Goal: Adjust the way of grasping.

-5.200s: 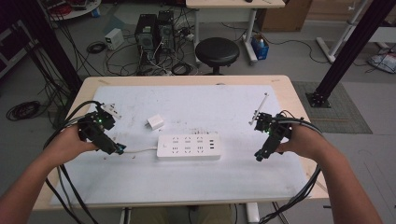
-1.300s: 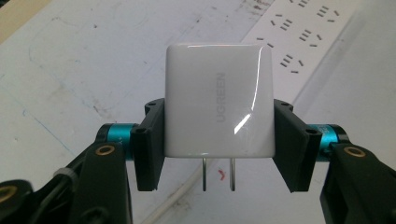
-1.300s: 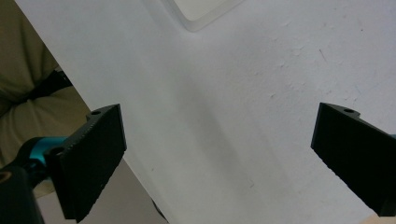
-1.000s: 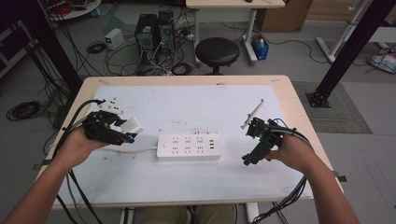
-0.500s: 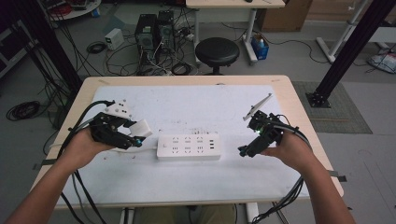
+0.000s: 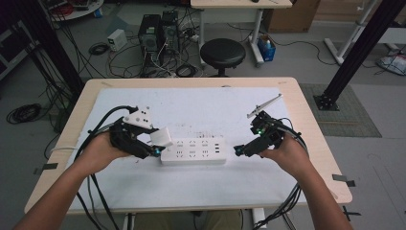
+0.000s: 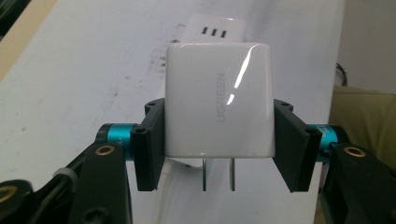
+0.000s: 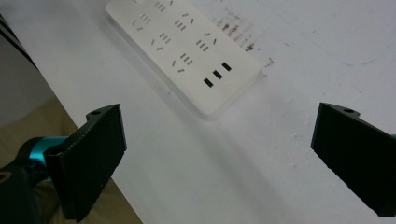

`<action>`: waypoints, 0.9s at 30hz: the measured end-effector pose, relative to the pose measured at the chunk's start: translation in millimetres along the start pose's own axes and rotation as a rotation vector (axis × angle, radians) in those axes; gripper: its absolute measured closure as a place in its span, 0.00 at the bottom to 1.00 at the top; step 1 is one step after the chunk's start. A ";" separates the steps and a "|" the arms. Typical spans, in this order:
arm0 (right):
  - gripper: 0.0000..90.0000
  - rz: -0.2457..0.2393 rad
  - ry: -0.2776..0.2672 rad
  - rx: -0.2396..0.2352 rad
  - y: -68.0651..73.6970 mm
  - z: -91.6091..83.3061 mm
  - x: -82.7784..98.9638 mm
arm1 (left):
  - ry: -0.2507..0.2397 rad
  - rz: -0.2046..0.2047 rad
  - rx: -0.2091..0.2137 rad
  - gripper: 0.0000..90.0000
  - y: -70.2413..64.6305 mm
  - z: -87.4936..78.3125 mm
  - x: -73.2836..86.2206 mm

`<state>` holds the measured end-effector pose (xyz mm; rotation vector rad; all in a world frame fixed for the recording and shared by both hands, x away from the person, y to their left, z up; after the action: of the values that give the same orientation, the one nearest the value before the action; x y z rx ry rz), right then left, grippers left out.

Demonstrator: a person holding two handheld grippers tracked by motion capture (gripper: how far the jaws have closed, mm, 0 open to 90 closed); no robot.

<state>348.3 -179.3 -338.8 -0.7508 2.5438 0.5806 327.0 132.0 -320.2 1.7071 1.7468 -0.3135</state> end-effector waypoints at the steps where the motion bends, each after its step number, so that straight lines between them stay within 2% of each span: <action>1: 0.03 0.017 -0.005 -0.012 1.0 0.5 0.0 | 0.001 0.014 0.009 0.47 -1.6 1.7 -1.8; 3: 0.03 0.034 -0.017 -0.025 1.4 1.2 -0.5 | 0.001 0.025 0.016 0.47 -2.9 3.4 -3.7; 4: 0.03 0.063 -0.034 -0.060 2.9 2.1 -1.4 | -0.003 0.030 0.020 0.47 -4.0 5.0 -5.7; 7: 0.03 0.111 -0.049 -0.112 6.6 2.5 -2.4 | -0.014 0.054 0.028 0.47 -7.6 10.8 -13.1; 8: 0.03 0.111 -0.049 -0.112 6.6 2.5 -2.4 | -0.014 0.054 0.028 0.47 -7.6 10.8 -13.1; 9: 0.03 0.125 -0.053 -0.134 8.6 2.4 -2.7 | -0.014 0.054 0.028 0.47 -7.6 10.8 -13.1; 10: 0.03 0.147 -0.066 -0.177 12.8 1.7 -3.2 | -0.022 0.079 0.019 0.47 -10.4 13.8 -17.6; 17: 0.03 0.216 -0.097 -0.319 24.5 2.4 -7.7 | -0.044 0.112 0.021 0.47 -18.2 19.9 -26.0; 19: 0.03 0.239 -0.093 -0.346 28.6 3.8 -8.9 | -0.048 0.128 0.030 0.47 -22.0 23.2 -29.4; 23: 0.04 0.263 -0.081 -0.377 35.3 7.3 -10.3 | -0.050 0.134 0.036 0.47 -24.0 27.6 -31.6; 27: 0.04 0.309 -0.069 -0.440 40.5 10.6 -11.6 | -0.057 0.142 0.035 0.47 -24.9 30.9 -34.5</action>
<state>336.4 -138.3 -330.9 -0.4601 2.5097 1.2740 309.6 83.3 -329.4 1.8187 1.5789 -0.3279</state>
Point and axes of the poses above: each handheld gripper's, and its own axes: z roughly forward along the jaws, x roughly out of its underside, y roughly to its left, the point moved 5 cm from there along z, roughly forward along the jaws, and after that the axes turned 15 degrees about z, right-handed, at the moved point
